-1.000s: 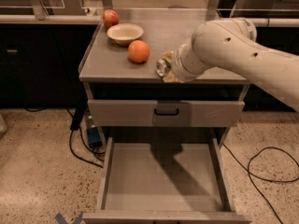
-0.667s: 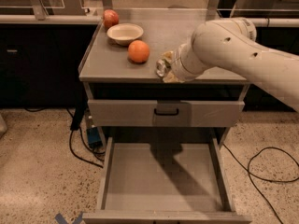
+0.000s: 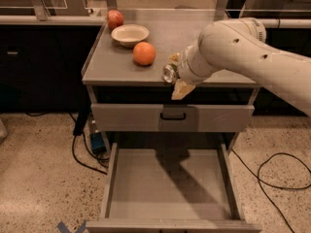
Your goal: Pick green can from middle drawer and place on counter
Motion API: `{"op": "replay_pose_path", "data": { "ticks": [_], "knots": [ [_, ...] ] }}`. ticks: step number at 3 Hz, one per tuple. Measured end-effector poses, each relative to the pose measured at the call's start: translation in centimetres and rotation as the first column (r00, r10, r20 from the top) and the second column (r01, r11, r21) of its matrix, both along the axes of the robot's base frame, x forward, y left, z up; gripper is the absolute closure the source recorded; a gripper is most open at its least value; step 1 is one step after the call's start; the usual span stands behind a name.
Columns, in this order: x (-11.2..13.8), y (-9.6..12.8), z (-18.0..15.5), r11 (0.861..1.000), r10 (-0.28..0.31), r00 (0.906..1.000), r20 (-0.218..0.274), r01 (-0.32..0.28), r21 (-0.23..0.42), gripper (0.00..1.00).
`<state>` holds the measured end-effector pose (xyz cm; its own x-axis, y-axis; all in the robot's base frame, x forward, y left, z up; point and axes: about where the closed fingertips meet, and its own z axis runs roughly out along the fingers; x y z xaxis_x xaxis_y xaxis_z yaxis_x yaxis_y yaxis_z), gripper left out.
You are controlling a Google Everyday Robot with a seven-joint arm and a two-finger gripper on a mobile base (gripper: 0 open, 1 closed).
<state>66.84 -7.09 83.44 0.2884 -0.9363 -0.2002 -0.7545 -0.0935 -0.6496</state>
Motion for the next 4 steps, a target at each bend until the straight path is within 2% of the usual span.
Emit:
{"op": "replay_pose_path", "data": {
  "ticks": [2,3,4],
  "knots": [
    [0.0,0.0,0.0,1.0,0.0,1.0,0.0,0.0,0.0,0.0],
    [-0.4,-0.3,1.5,1.0,-0.006,1.0,-0.007,0.006,-0.003,0.0],
    [-1.7,-1.2,4.9,1.0,-0.02,0.9998,0.004,0.02,0.004,0.0]
  ]
}}
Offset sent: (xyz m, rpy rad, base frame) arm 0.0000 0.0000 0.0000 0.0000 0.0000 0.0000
